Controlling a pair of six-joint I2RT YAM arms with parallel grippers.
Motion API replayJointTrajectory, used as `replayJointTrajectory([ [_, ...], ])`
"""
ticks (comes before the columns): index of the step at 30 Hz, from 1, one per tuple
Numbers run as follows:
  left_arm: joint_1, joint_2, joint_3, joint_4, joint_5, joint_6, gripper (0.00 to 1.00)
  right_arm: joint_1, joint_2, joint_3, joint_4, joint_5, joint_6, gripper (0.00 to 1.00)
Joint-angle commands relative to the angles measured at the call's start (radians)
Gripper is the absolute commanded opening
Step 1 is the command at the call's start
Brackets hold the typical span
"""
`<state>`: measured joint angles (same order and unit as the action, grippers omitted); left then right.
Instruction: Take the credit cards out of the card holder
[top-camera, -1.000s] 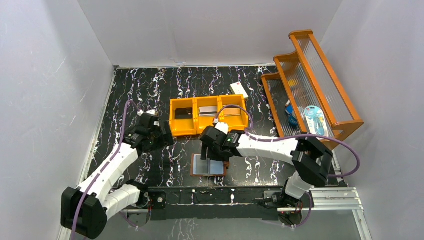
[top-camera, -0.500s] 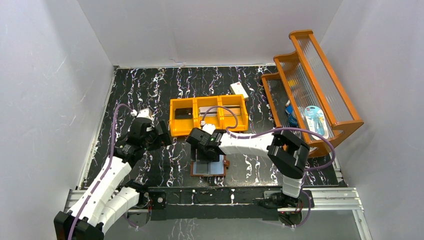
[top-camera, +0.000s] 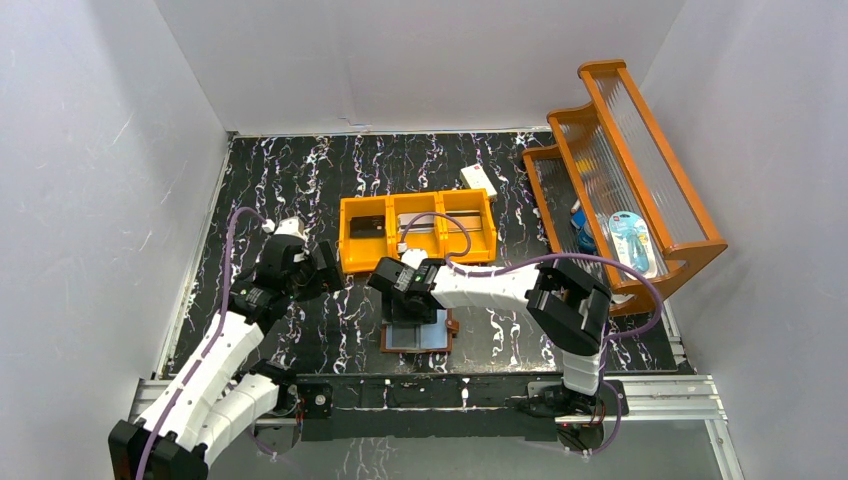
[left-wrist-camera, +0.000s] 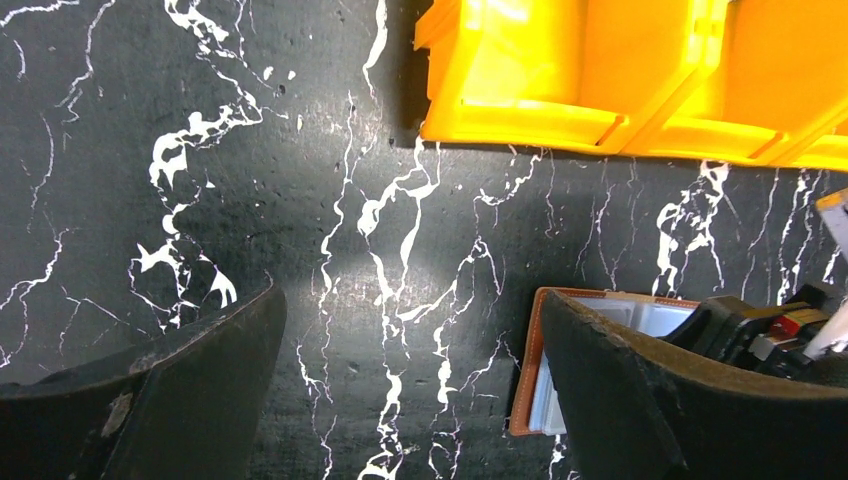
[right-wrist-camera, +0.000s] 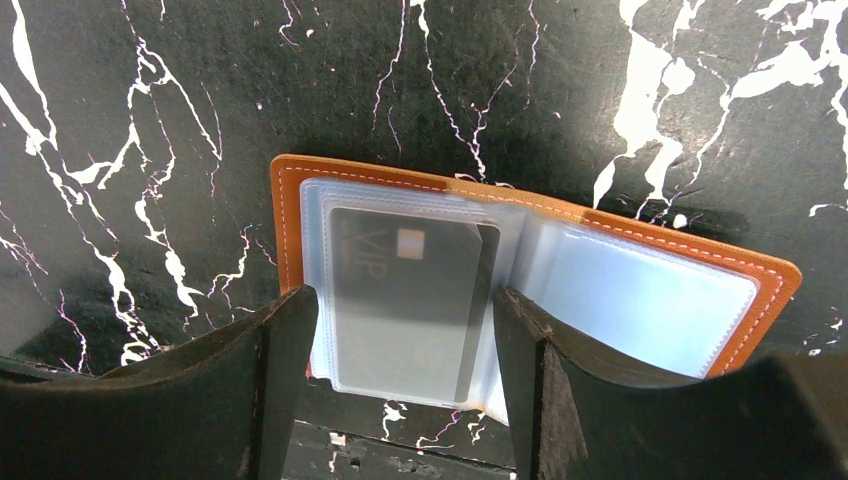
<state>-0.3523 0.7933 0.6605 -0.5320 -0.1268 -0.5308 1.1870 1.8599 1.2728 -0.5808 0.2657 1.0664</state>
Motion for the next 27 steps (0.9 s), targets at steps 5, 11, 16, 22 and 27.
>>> replayJointTrajectory([
  [5,0.004,0.031,0.005,-0.009,0.028,0.017,0.98,0.005,0.058,0.029,-0.060,0.024,0.007,0.75],
  [11,0.003,0.024,0.001,-0.008,0.016,0.015,0.98,0.006,0.064,0.025,-0.066,0.037,0.013,0.72],
  [16,0.003,0.026,0.001,-0.009,0.018,0.013,0.98,0.005,0.020,-0.027,0.038,-0.022,-0.006,0.70],
  [22,0.003,0.027,0.001,-0.007,0.036,0.014,0.98,-0.013,-0.037,-0.102,0.141,-0.081,-0.004,0.71],
  [27,0.003,0.025,-0.008,0.019,0.094,0.017,0.98,-0.036,-0.079,-0.175,0.229,-0.142,0.005,0.71],
])
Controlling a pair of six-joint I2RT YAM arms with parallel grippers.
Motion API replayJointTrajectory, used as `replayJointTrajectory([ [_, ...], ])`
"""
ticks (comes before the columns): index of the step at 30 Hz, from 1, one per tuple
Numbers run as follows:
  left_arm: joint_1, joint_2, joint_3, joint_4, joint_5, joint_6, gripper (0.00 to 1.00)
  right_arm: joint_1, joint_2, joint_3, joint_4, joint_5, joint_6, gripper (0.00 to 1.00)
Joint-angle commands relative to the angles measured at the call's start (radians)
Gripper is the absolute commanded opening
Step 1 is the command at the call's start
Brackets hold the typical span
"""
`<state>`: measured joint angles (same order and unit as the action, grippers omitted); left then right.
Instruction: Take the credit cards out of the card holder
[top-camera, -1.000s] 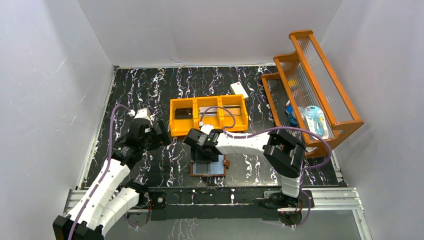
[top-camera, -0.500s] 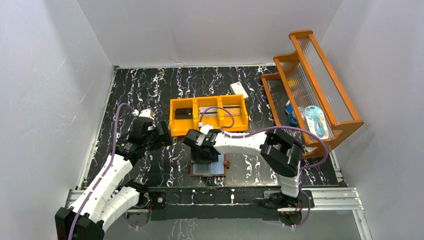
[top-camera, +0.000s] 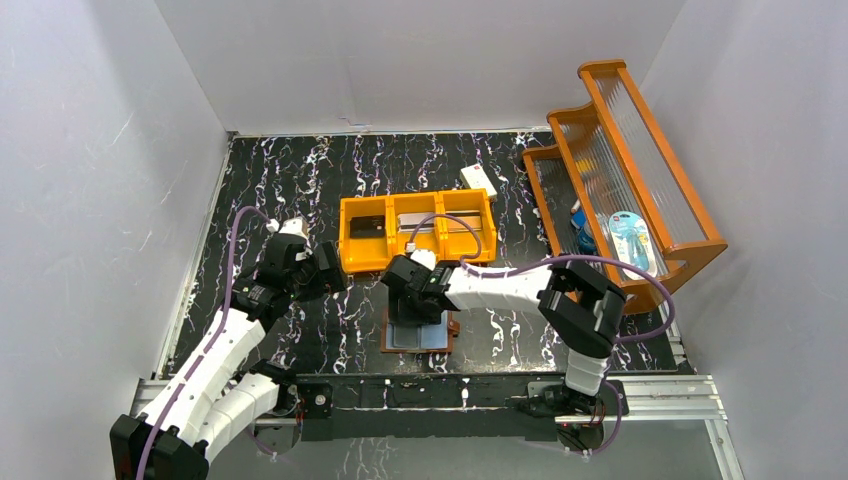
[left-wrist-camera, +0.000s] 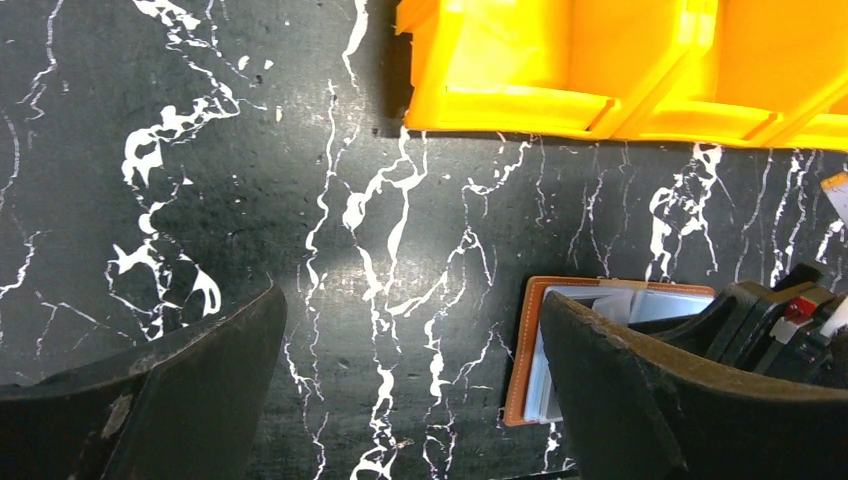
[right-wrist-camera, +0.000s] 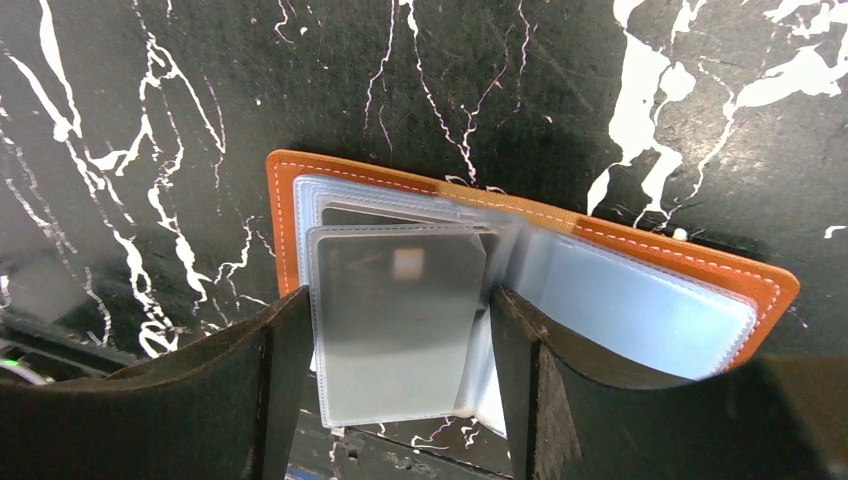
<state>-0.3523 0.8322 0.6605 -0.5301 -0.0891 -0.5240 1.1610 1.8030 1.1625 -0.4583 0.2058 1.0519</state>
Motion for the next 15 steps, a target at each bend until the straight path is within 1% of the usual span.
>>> replayJointTrajectory([
  [1,0.003,-0.014,-0.013,0.026,0.075,0.009,0.98,-0.016,-0.028,-0.078,0.125,-0.094,0.025,0.71],
  [4,0.003,-0.016,-0.019,0.037,0.137,-0.009,0.98,-0.029,-0.045,-0.109,0.170,-0.126,0.032,0.71],
  [10,0.004,-0.045,-0.086,0.122,0.407,-0.094,0.95,-0.044,-0.056,-0.156,0.210,-0.159,0.051,0.71],
  [13,0.003,-0.041,-0.136,0.178,0.549,-0.127,0.91,-0.052,-0.055,-0.179,0.231,-0.173,0.060,0.70],
  [15,0.003,-0.025,-0.163,0.195,0.622,-0.143,0.86,-0.054,-0.085,-0.186,0.234,-0.176,0.061,0.70],
])
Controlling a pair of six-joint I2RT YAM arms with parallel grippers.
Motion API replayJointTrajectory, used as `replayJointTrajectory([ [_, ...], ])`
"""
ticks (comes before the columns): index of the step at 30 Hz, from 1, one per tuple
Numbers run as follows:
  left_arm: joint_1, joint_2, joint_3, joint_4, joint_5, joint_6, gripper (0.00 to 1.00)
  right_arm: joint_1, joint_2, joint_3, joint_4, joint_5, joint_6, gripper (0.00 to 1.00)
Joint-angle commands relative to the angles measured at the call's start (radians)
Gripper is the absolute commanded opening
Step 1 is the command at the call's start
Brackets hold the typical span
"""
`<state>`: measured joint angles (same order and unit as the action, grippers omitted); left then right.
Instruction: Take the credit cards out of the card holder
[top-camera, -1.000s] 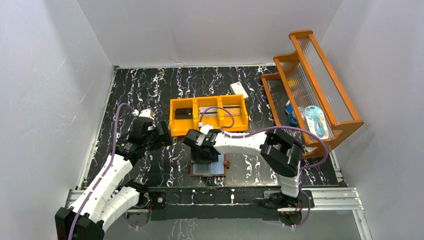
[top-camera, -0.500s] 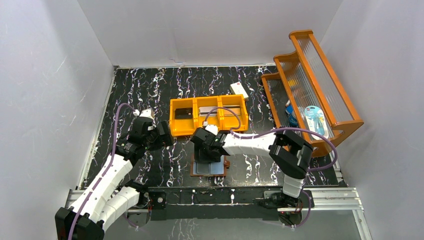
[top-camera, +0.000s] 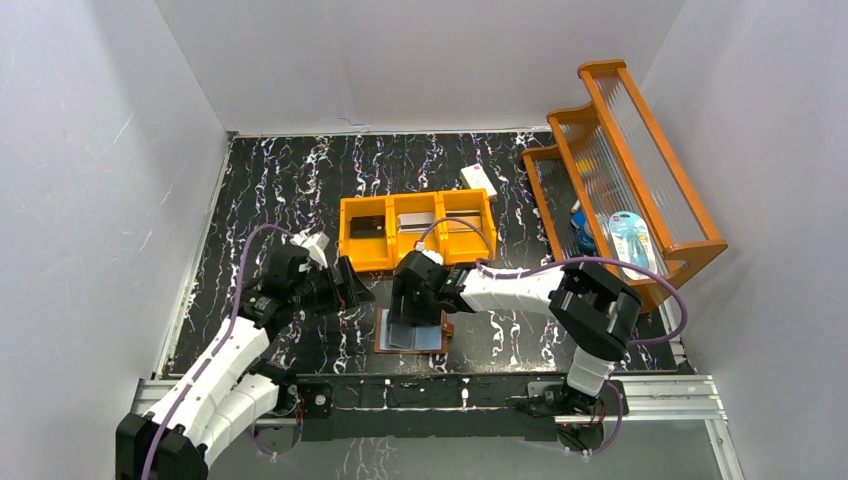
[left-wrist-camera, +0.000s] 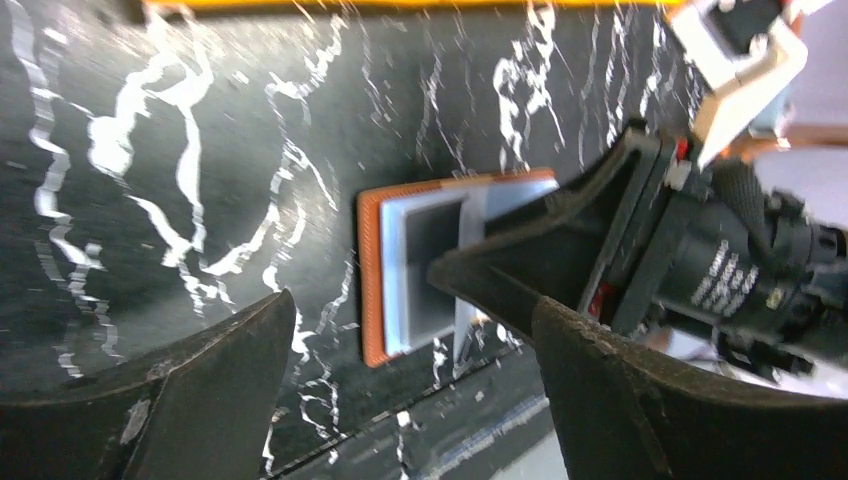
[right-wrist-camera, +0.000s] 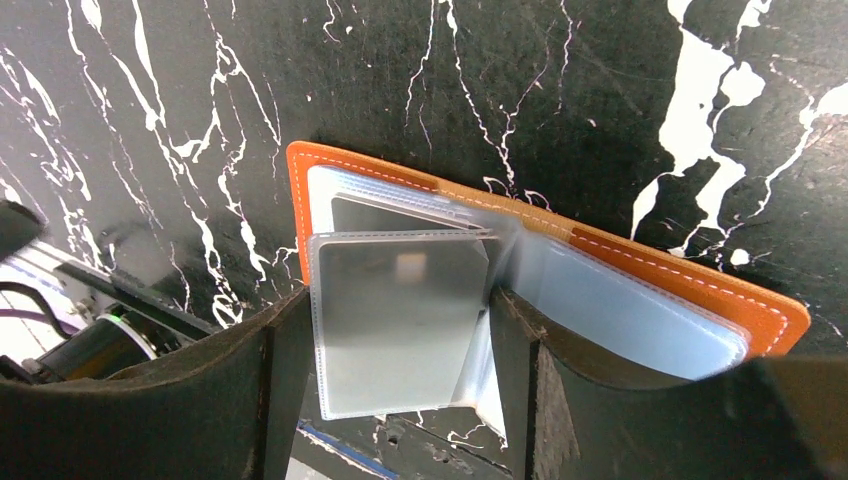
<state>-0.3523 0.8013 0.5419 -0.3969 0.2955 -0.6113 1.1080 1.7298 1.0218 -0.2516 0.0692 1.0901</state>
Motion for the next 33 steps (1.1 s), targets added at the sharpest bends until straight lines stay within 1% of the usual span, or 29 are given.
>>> replayJointTrajectory([
  [1,0.003,0.013,-0.059,0.067,0.263,-0.079,0.82,-0.002,-0.014,-0.047,0.026,-0.040,0.024,0.71],
  [5,0.003,0.001,-0.125,0.117,0.326,-0.161,0.75,-0.009,-0.016,-0.053,0.025,-0.041,0.030,0.71],
  [11,-0.027,-0.065,-0.200,0.160,0.325,-0.225,0.69,-0.018,-0.014,-0.060,0.041,-0.059,0.034,0.71],
  [15,-0.092,-0.044,-0.240,0.238,0.280,-0.263,0.66,-0.020,-0.009,-0.061,0.046,-0.066,0.033,0.71],
  [20,-0.232,0.037,-0.222,0.305,0.164,-0.269,0.64,-0.020,-0.006,-0.059,0.036,-0.063,0.034,0.71],
  [22,-0.249,0.043,-0.235,0.339,0.136,-0.290,0.62,-0.020,-0.006,-0.045,0.014,-0.051,0.029,0.70],
  [24,-0.250,0.038,-0.254,0.372,0.121,-0.306,0.55,-0.020,-0.012,-0.049,0.013,-0.050,0.029,0.71],
  [29,-0.252,0.042,-0.287,0.433,0.109,-0.318,0.44,-0.022,-0.019,-0.048,0.021,-0.061,0.029,0.70],
  [33,-0.255,0.092,-0.311,0.534,0.150,-0.328,0.37,-0.022,-0.019,-0.050,0.025,-0.064,0.031,0.71],
])
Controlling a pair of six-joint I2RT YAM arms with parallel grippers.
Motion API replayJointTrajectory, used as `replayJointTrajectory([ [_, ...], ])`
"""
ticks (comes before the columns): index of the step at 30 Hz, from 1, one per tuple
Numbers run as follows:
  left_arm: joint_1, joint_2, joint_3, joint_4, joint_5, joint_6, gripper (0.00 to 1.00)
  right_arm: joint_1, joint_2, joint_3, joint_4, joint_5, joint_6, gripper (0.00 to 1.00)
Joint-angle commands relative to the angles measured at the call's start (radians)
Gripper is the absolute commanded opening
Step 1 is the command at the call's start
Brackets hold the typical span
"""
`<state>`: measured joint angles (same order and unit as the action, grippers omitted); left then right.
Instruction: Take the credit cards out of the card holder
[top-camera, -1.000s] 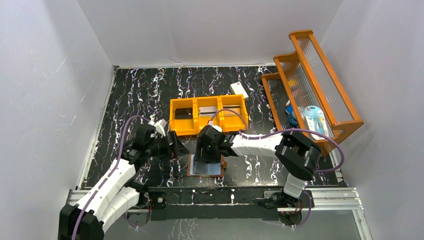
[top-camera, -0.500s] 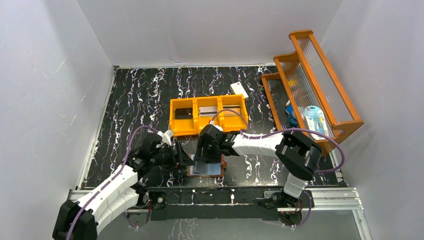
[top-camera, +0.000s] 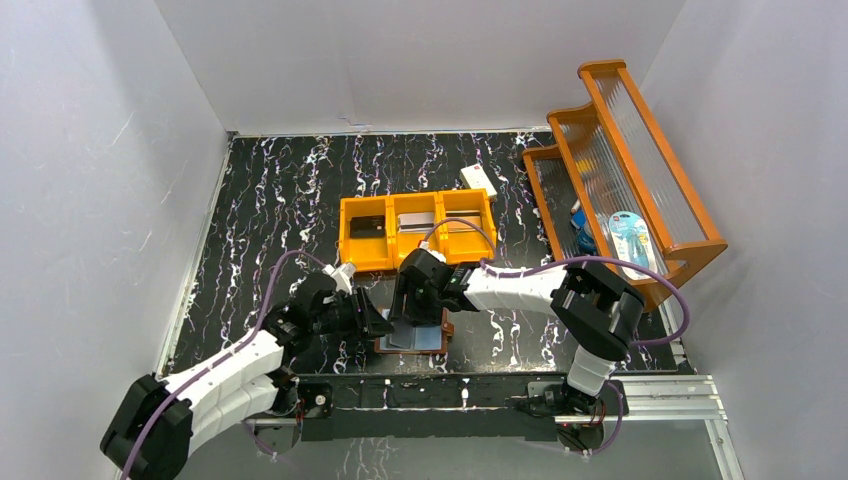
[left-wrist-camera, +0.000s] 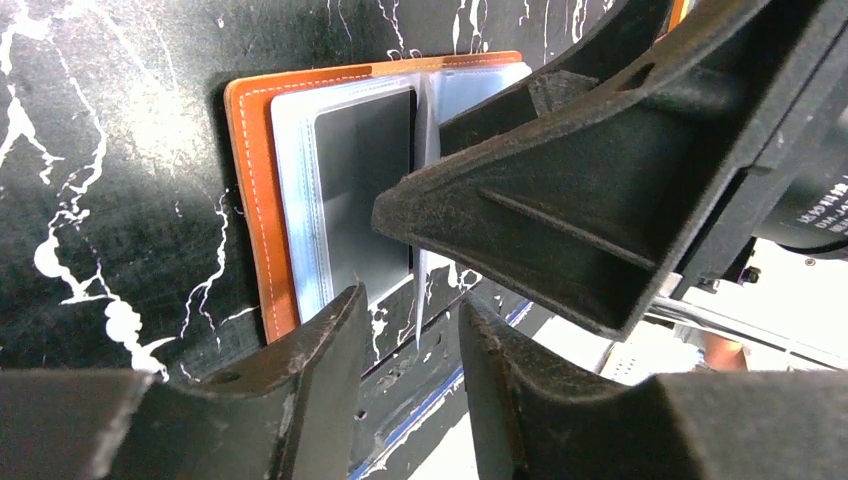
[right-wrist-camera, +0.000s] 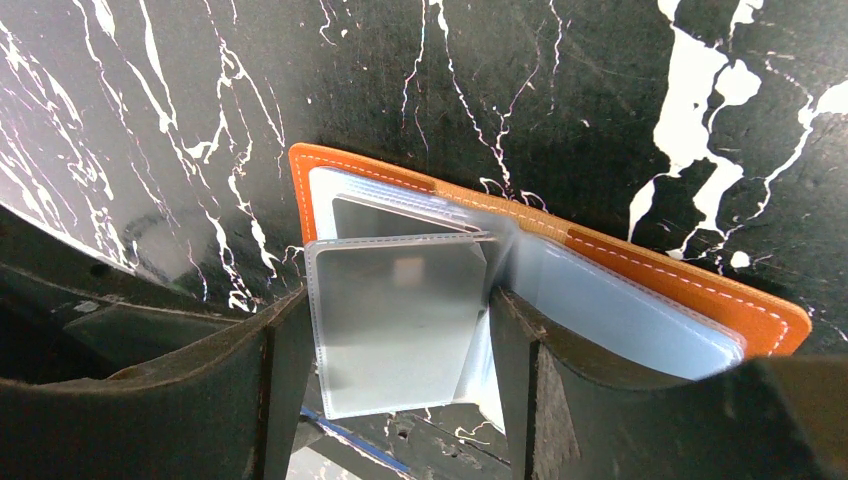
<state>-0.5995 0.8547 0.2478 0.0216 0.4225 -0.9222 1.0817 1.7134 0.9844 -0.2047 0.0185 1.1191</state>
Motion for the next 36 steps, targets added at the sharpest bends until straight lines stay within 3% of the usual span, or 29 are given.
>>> replayJointTrajectory([
  [1,-0.009,0.053,-0.018,0.128,0.032,-0.015,0.36,0.005,-0.003,-0.014,-0.022,-0.013,0.003,0.71],
  [3,-0.015,0.087,-0.019,0.161,0.060,-0.007,0.35,0.004,-0.004,-0.017,-0.019,-0.014,0.005,0.71],
  [12,-0.025,0.143,-0.012,0.196,0.052,0.005,0.11,0.000,-0.010,-0.013,-0.010,-0.032,0.001,0.72],
  [17,-0.026,0.133,0.003,0.162,0.040,0.026,0.08,-0.031,-0.049,0.001,-0.007,-0.067,-0.029,0.78],
  [25,-0.042,0.174,0.049,0.155,0.083,0.066,0.17,-0.050,-0.166,0.005,-0.015,-0.047,-0.053,0.83],
  [27,-0.049,0.184,0.065,0.155,0.090,0.074,0.24,-0.054,-0.197,-0.008,-0.029,-0.023,-0.043,0.83],
  [36,-0.108,0.242,0.154,0.158,0.121,0.102,0.40,-0.063,-0.357,-0.089,-0.157,0.198,0.060,0.83],
])
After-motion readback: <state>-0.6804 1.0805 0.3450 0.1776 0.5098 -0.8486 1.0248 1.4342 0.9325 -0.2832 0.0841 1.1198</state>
